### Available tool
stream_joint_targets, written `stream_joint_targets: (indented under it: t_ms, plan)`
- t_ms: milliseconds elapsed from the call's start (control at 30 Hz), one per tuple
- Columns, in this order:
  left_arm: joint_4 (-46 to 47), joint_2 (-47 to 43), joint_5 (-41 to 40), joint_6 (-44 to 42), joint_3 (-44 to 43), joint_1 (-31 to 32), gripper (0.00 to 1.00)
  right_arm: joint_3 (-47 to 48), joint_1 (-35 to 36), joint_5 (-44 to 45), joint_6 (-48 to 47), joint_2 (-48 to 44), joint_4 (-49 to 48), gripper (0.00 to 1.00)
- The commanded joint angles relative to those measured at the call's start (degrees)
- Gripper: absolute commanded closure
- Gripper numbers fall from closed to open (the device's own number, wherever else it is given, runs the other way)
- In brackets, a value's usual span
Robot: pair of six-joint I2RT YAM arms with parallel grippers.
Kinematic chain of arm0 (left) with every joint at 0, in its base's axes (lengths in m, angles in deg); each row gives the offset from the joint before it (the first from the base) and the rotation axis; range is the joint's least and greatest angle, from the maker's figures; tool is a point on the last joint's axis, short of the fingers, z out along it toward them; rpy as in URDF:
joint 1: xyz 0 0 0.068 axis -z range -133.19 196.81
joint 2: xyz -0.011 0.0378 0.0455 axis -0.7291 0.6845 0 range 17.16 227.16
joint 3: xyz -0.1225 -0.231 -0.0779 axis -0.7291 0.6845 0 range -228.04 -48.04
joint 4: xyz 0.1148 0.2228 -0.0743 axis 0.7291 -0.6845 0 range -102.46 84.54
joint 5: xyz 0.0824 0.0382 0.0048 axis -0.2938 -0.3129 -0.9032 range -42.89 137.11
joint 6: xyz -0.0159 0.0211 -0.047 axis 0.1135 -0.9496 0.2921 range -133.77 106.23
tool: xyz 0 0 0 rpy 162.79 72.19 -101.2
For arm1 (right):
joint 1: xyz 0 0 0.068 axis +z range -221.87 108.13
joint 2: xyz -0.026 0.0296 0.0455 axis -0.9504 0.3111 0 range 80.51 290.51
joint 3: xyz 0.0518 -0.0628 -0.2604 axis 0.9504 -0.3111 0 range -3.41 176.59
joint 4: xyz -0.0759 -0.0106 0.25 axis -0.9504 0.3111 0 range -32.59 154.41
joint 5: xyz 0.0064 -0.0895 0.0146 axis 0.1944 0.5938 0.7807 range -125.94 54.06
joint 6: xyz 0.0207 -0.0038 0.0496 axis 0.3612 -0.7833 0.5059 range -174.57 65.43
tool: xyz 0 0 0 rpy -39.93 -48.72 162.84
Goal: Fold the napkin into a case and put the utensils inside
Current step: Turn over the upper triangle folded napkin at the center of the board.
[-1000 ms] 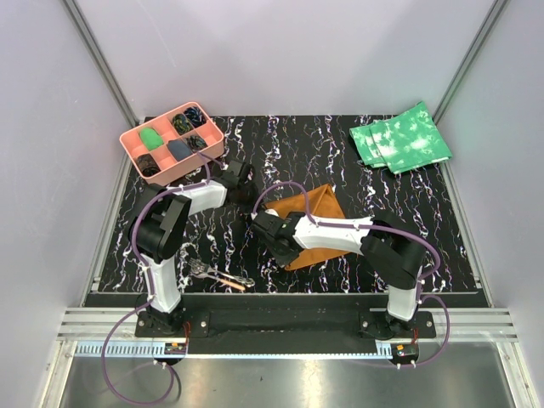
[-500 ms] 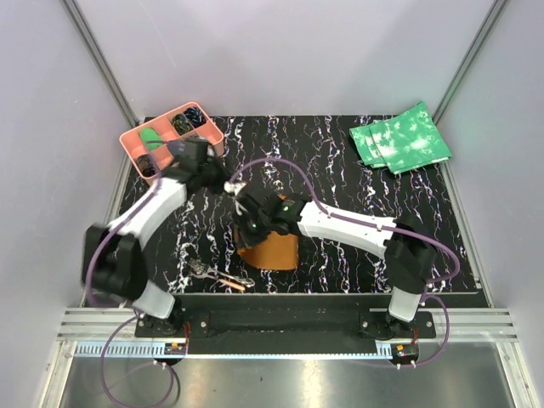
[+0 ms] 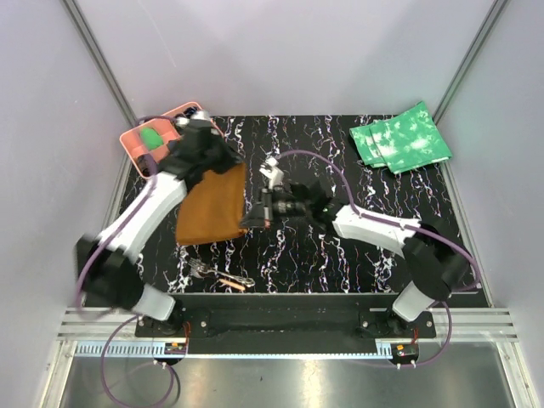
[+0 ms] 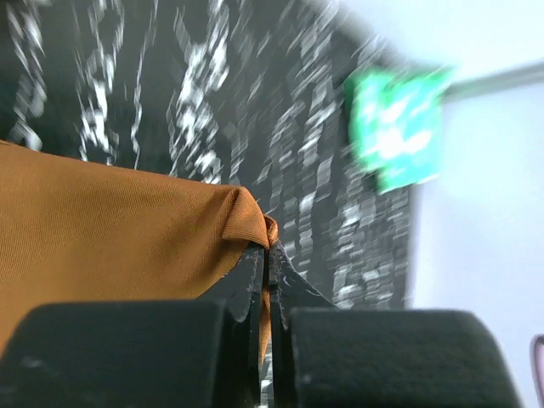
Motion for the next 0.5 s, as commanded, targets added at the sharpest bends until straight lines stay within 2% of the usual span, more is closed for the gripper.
stream_joint_targets:
  t_ms: [0,100,267,367,400,467]
  plan:
    - [8.2,17.3,-3.5,-1.0,-4.1,6.0,1.00,-16.0,-6.4,-11.5,11.2,2.3,-17.4,1.00]
    - [12.2,26.7,-2.8,-1.8,-8.0,9.1,1.00,-25.8,-10.4,-12.1,13.1,3.1,-25.5,1.00]
    - [16.3,36.7,-1.5,-1.3,-13.6,13.6,1.00,-35.9,-17.5,-12.3,12.6,1.1,-24.6,1.00]
    - [17.5,40.0,-1.3,-0.7,-15.1,15.7,1.00,-36.5,-19.2,-9.9,9.1,-0.8,-15.3,1.00]
    - [18.2,40.7,-0.2,-0.3,-15.3,16.2,1.00,-36.0,-19.4,-8.8,7.5,-1.2,-8.2,1.00]
    - [18.6,42.1,0.6,0.6,-15.2,16.4,1.00,-34.5,-19.5,-4.3,3.1,-3.6,-1.3,1.00]
